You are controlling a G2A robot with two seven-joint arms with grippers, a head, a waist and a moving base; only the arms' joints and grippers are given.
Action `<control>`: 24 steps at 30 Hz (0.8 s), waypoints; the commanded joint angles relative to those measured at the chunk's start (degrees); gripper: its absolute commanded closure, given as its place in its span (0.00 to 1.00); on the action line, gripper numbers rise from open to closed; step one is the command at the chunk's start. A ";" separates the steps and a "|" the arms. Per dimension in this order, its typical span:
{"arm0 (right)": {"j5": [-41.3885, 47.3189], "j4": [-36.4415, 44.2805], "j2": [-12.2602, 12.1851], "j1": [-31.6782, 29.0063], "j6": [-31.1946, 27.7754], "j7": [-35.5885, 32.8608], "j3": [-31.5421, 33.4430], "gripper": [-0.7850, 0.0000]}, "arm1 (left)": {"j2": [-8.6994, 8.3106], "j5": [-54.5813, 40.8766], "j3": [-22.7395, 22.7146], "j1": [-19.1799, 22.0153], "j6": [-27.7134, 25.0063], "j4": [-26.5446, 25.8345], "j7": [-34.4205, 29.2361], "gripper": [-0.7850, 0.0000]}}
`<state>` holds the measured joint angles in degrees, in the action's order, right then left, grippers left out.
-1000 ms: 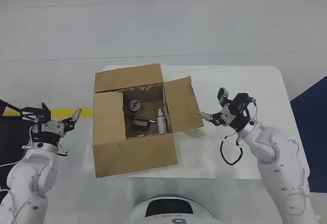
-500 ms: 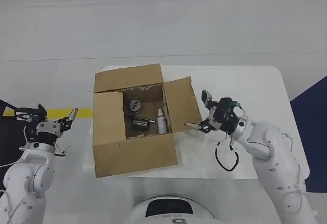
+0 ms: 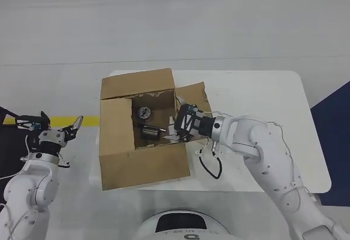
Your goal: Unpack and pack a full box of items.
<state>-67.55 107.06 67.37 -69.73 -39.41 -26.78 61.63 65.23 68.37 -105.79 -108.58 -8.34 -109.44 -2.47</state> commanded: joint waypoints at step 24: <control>-0.35 -2.79 1.15 4.11 0.35 0.76 -5.82 0.00 | 0.02 0.91 -0.89 0.71 1.40 1.41 1.11 0.00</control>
<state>-68.22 105.34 68.08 -67.35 -39.40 -26.18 57.92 65.23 68.68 -106.16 -108.30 -7.83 -108.94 -2.13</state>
